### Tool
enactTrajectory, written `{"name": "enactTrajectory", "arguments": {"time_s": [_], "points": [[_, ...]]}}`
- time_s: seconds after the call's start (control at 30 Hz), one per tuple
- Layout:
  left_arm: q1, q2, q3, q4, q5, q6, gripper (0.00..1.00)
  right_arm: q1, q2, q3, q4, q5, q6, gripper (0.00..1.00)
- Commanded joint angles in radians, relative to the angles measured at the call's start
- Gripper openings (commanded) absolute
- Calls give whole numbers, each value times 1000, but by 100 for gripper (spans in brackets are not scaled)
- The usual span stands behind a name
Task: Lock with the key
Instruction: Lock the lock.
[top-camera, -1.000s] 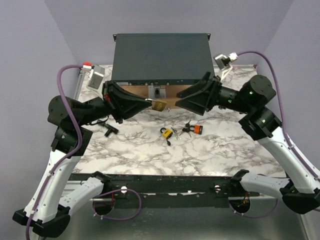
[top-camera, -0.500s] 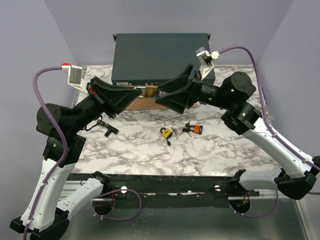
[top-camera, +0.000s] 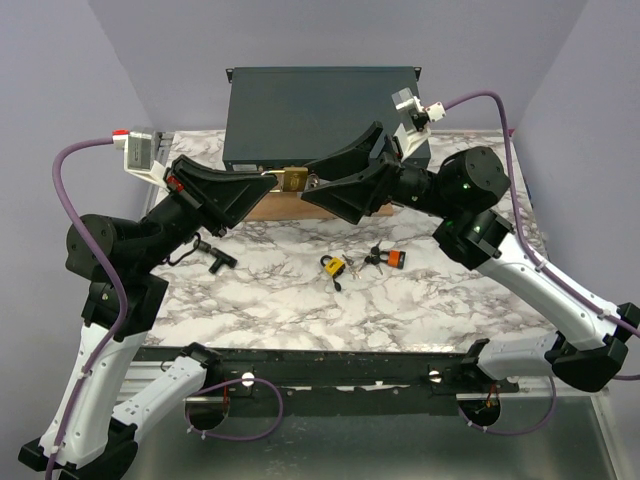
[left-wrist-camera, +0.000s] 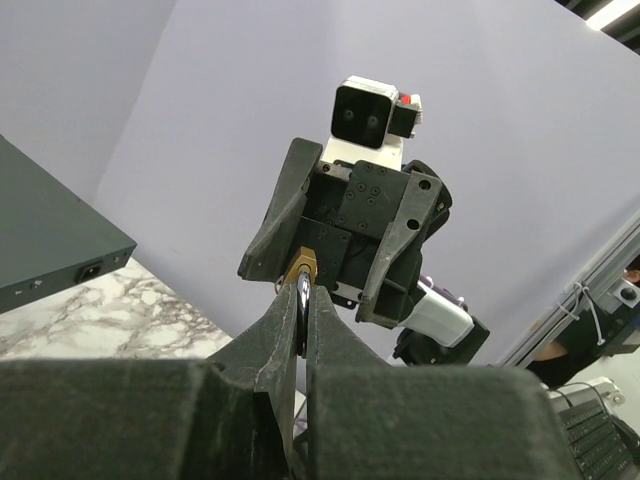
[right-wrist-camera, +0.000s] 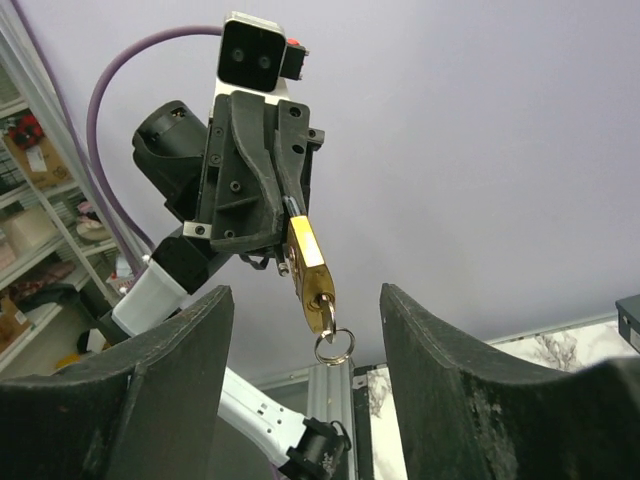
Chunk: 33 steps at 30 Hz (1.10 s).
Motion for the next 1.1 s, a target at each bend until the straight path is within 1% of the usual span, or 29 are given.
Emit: {"name": "enactTrajectory", "arguments": {"time_s": [0.0,0.23,0.4,0.7,0.8,1.07], "points": [[-1,-2,10,25,-13,-21,0,16,18,38,43,25,-26,59],[0,-1,3,27,-14,-21,0,39,42,57,28,20,-30,43],[0,3,3,30,-11,-21,0,52,44,59,19,31,-35,36],[0,3,-12,31,-9,-20,0,54,33,60,22,43,-32,31],[0,4,-12,31,-10,-20,0,56,39,66,17,36,-30,26],[0,9,-11,30,-2,-20,0,64,36,63,6,47,-35,23]]}}
